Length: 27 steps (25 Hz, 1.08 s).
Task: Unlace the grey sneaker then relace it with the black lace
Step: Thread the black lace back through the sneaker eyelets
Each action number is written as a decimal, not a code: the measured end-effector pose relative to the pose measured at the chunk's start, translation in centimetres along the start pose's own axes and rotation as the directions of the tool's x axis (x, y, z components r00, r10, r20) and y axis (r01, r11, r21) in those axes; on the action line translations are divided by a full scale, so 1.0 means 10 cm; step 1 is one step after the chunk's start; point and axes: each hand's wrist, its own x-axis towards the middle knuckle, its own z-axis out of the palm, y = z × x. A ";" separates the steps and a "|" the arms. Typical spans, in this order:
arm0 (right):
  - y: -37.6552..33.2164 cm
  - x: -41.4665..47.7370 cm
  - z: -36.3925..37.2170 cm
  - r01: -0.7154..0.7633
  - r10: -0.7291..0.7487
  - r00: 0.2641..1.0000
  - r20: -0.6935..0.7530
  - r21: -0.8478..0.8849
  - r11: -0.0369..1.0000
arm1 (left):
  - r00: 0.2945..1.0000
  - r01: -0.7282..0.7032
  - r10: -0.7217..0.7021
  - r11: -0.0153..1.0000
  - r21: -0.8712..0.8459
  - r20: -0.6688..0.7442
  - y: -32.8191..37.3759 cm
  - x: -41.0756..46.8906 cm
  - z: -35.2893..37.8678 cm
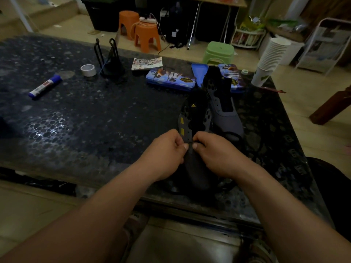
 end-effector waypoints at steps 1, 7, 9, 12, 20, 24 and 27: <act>-0.02 -0.01 0.02 0.005 -0.005 1.000 -0.002 -0.021 1.000 | 0.999 0.028 -0.029 1.000 0.006 0.040 0.00 -0.01 -0.02; -0.06 -0.09 0.04 -0.023 0.023 0.996 -0.091 -0.002 1.000 | 0.782 0.247 -0.168 0.968 -0.051 0.600 0.05 -0.33 -0.13; -0.06 -0.07 0.03 -0.061 0.065 0.993 -0.097 0.043 0.997 | 0.793 0.331 -0.081 0.889 -0.317 0.604 0.13 -0.36 -0.15; -0.07 -0.10 -0.01 -0.120 0.141 0.986 -0.093 0.201 0.972 | 0.910 0.314 -0.068 0.757 -0.573 0.409 0.18 -0.28 -0.12; -0.04 -0.13 0.04 -0.184 0.348 0.936 0.045 0.908 0.377 | 0.909 0.357 0.028 0.467 -0.809 0.417 0.25 -0.34 -0.04; -0.01 -0.14 0.02 -0.179 0.297 0.954 0.046 0.881 0.438 | 0.997 -0.077 0.077 0.967 -0.245 -0.009 0.18 -0.34 0.25; 0.02 -0.17 -0.04 -0.186 0.290 0.957 0.026 0.820 0.541 | 0.984 -0.163 0.170 0.979 0.118 -0.049 0.20 -0.44 0.46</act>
